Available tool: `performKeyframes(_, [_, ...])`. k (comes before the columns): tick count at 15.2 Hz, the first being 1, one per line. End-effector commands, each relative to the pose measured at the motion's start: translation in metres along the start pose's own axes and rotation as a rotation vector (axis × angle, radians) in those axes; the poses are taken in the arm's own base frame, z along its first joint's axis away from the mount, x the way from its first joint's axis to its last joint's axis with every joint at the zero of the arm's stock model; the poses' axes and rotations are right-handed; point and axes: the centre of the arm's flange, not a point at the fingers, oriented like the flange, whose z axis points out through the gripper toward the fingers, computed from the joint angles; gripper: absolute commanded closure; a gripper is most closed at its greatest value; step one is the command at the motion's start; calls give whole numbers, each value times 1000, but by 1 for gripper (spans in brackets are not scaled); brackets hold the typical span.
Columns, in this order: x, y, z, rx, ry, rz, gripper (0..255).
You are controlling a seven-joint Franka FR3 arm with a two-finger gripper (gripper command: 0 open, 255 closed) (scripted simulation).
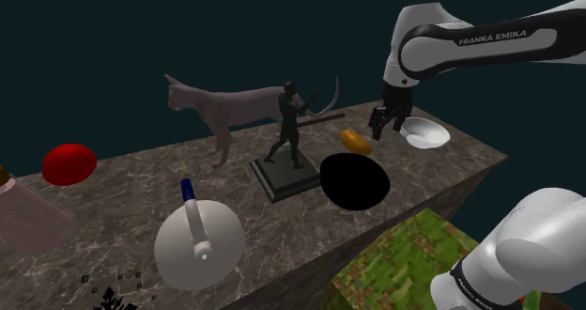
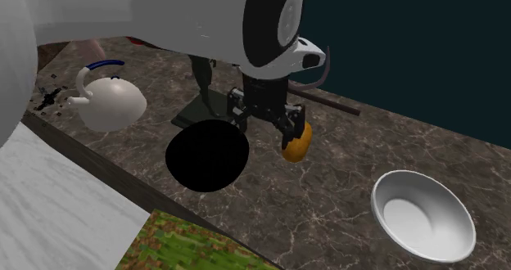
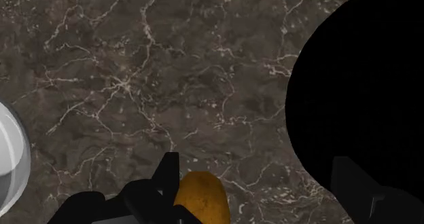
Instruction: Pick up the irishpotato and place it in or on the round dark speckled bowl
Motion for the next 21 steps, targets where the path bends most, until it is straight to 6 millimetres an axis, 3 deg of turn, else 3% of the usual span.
performKeyframes(1, [19, 3, 14, -2, 19, 9, 0])
performKeyframes(14, [152, 42, 91, -15, 121, 67, 0])
performKeyframes(21, [157, 43, 123, -15, 122, 68, 0])
